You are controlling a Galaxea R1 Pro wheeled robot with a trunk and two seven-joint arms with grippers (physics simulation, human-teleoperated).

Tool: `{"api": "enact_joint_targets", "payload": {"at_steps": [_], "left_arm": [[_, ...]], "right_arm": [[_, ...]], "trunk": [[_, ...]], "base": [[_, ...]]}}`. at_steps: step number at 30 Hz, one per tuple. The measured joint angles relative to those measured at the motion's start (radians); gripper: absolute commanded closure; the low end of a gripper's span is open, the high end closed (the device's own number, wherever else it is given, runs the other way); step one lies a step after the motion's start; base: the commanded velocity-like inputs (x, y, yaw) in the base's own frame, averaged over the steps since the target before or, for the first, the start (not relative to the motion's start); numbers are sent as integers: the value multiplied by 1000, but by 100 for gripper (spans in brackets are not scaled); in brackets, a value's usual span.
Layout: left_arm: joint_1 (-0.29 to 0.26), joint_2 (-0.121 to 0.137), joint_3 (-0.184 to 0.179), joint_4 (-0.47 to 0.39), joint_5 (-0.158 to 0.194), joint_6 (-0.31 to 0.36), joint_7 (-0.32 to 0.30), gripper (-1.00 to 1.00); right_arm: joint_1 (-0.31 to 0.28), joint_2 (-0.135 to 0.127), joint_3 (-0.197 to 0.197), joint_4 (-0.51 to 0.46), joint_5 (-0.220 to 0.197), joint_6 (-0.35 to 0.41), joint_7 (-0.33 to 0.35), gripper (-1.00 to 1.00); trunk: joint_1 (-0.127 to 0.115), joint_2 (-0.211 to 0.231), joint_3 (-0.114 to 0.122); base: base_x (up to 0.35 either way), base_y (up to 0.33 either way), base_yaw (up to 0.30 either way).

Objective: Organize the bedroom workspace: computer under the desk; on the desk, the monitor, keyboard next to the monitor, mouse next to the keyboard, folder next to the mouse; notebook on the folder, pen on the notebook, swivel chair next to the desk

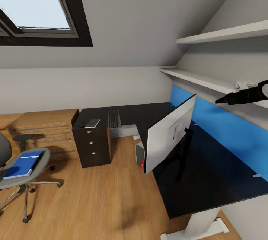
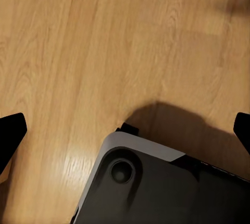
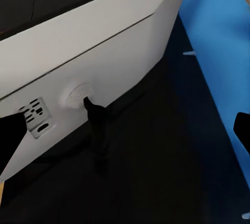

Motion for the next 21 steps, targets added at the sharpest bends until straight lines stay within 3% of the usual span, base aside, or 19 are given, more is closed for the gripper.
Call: {"api": "enact_joint_targets", "payload": {"at_steps": [5,10,14,18,21], "left_arm": [[0,-1,-1,0,0,0,0,-100],[0,-1,-1,0,0,0,0,-100],[0,0,-1,0,0,-1,0,-100],[0,0,-1,0,0,-2,0,-100],[0,-1,-1,0,0,-3,0,-100]], "right_arm": [[50,5,4,-9,0,-37,-18,-100],[91,28,5,-38,1,-48,-63,-100],[158,62,5,-47,3,-65,-123,-100],[238,69,4,-41,9,-173,-154,-100],[301,70,3,-30,10,-269,-235,-100]], "trunk": [[0,0,0],[0,0,0],[0,0,0],[0,0,0],[0,0,0]], "base": [[0,0,0],[0,0,0],[0,0,0],[0,0,0],[0,0,0]]}}
